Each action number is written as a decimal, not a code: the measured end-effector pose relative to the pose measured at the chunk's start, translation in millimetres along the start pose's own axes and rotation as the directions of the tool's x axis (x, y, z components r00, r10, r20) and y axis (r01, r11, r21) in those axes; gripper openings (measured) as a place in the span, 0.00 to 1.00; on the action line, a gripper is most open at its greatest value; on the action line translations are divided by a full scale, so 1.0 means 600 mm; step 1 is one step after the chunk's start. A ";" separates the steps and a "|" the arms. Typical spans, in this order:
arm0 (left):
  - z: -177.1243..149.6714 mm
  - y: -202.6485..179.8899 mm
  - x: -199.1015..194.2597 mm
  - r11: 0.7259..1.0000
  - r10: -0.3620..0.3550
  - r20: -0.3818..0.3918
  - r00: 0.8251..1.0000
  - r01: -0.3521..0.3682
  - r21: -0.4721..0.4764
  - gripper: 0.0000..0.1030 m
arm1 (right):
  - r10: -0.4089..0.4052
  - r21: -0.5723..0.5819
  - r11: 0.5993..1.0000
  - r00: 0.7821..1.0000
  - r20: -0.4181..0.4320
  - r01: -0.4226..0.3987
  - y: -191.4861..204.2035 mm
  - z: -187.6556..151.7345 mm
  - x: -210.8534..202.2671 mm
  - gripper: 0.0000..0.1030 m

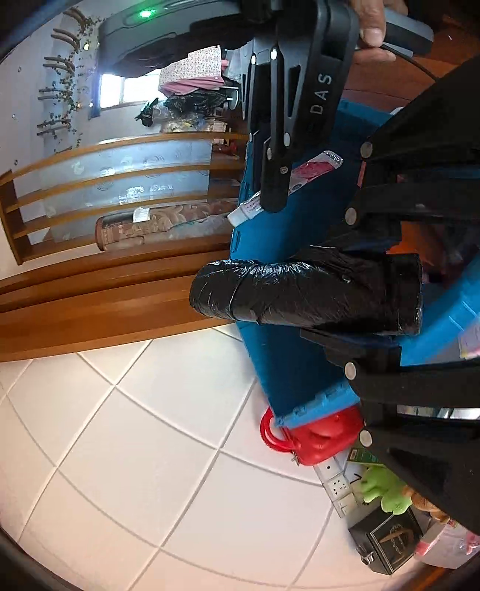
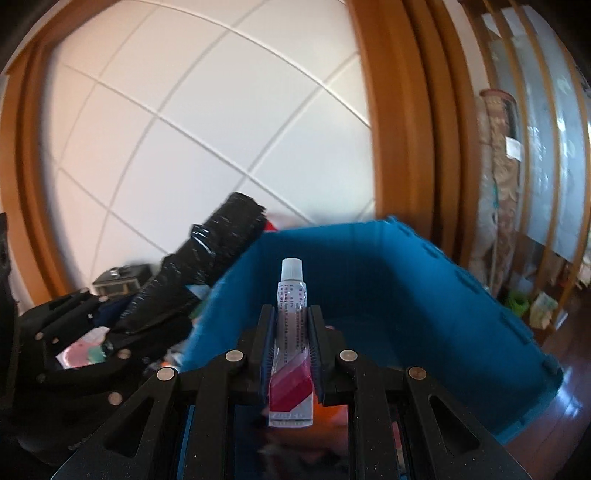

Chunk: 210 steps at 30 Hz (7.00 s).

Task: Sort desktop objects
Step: 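Carry both items over the blue bin and open both tools to drop them, then withdraw both tools from the bin back toward the pile, then grasp the white paper cup with the left tool while the right tool grasps the yellow plastic toy, then carry the cup and yellow toy over the blue bin and open both tools to drop them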

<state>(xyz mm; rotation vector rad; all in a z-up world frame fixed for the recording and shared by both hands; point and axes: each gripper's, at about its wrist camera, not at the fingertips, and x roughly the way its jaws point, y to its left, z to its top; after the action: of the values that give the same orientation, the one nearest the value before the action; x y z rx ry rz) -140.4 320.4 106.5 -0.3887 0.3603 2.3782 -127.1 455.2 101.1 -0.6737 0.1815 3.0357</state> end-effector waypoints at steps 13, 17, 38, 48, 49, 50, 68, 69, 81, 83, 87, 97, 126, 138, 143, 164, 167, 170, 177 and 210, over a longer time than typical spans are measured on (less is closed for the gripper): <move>0.043 -0.053 0.065 0.980 0.196 -0.053 0.979 -0.198 -0.037 0.79 | -0.087 0.070 0.994 0.996 0.005 0.086 -0.131 0.001 0.019 0.73; 0.040 -0.048 0.059 0.973 0.220 -0.044 0.974 -0.223 -0.057 0.80 | -0.076 0.072 0.995 0.997 0.020 0.074 -0.133 -0.007 0.009 0.74; -0.022 0.019 -0.028 0.917 0.361 -0.069 0.930 -0.367 -0.155 0.80 | 0.030 0.020 0.999 0.999 0.019 -0.031 -0.063 -0.035 -0.026 0.79; -0.127 0.140 -0.154 0.831 0.518 -0.104 0.849 -0.528 -0.172 0.80 | 0.139 -0.065 0.988 0.990 0.009 -0.139 0.060 -0.051 -0.032 0.83; -0.139 0.155 -0.166 0.822 0.528 -0.116 0.841 -0.541 -0.177 0.80 | 0.148 -0.073 0.986 0.989 0.007 -0.147 0.073 -0.053 -0.030 0.83; -0.153 0.174 -0.182 0.811 0.540 -0.132 0.831 -0.556 -0.182 0.80 | 0.161 -0.077 0.984 0.987 0.001 -0.160 0.092 -0.058 -0.025 0.83; -0.404 0.337 -0.269 0.775 0.542 -0.329 0.773 -0.611 -0.160 0.80 | 0.356 -0.151 0.905 0.902 -0.246 -0.398 0.379 -0.191 0.092 0.87; -0.426 0.336 -0.268 0.790 0.516 -0.341 0.786 -0.591 -0.167 0.80 | 0.353 -0.144 0.907 0.900 -0.258 -0.397 0.385 -0.201 0.099 0.87; -0.634 0.277 -0.119 0.846 0.287 -0.538 0.792 -0.474 -0.246 0.80 | 0.258 -0.157 0.928 0.886 -0.386 -0.339 0.380 -0.293 0.164 0.87; -0.654 0.275 -0.098 0.840 0.272 -0.558 0.784 -0.476 -0.261 0.80 | 0.247 -0.160 0.927 0.874 -0.418 -0.338 0.370 -0.310 0.173 0.87; -0.682 0.278 -0.059 0.824 0.242 -0.578 0.779 -0.480 -0.302 0.80 | 0.237 -0.168 0.923 0.854 -0.464 -0.347 0.355 -0.335 0.192 0.87; -0.713 0.289 -0.038 0.869 0.165 -0.595 0.786 -0.402 -0.289 0.44 | 0.291 -0.215 0.852 0.773 -0.563 -0.477 0.368 -0.396 0.244 0.87; -0.719 0.295 -0.153 0.885 0.136 -0.580 0.803 -0.362 -0.293 0.44 | 0.424 0.040 0.786 0.491 -0.761 -0.617 0.452 -0.456 0.300 0.08; -0.658 0.352 -0.188 0.885 0.178 -0.502 0.846 -0.360 -0.294 0.44 | 0.508 0.083 0.800 0.598 -0.619 -0.594 0.447 -0.360 0.238 0.02; -0.642 0.355 -0.198 0.886 0.189 -0.483 0.855 -0.360 -0.291 0.44 | 0.525 0.112 0.805 0.612 -0.591 -0.583 0.440 -0.348 0.237 0.02; -0.669 0.366 -0.228 0.861 0.185 -0.473 0.861 -0.374 -0.344 0.44 | 0.355 -0.188 0.696 0.560 -0.749 -0.693 0.463 -0.422 0.214 0.65; -0.669 0.367 -0.232 0.857 0.191 -0.478 0.857 -0.383 -0.345 0.44 | 0.361 -0.208 0.618 0.509 -0.782 -0.758 0.516 -0.449 0.237 0.62; -0.661 0.360 -0.241 0.862 0.204 -0.464 0.862 -0.383 -0.333 0.44 | 0.347 -0.191 0.614 0.480 -0.806 -0.765 0.528 -0.479 0.263 0.56; -0.637 0.356 -0.242 0.866 0.199 -0.439 0.876 -0.367 -0.338 0.44 | 0.309 -0.290 0.615 0.562 -0.767 -0.733 0.514 -0.507 0.273 0.55; -0.457 0.361 -0.232 0.929 0.212 -0.254 0.944 -0.276 -0.247 0.44 | 0.214 -0.193 0.929 0.886 -0.411 -0.314 0.423 -0.325 0.143 0.14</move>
<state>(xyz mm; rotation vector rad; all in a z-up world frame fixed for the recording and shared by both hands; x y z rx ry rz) -138.1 -16.5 -60.4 -0.7887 0.1795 2.6472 -135.8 179.9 -83.5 -1.3757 -0.1278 3.1755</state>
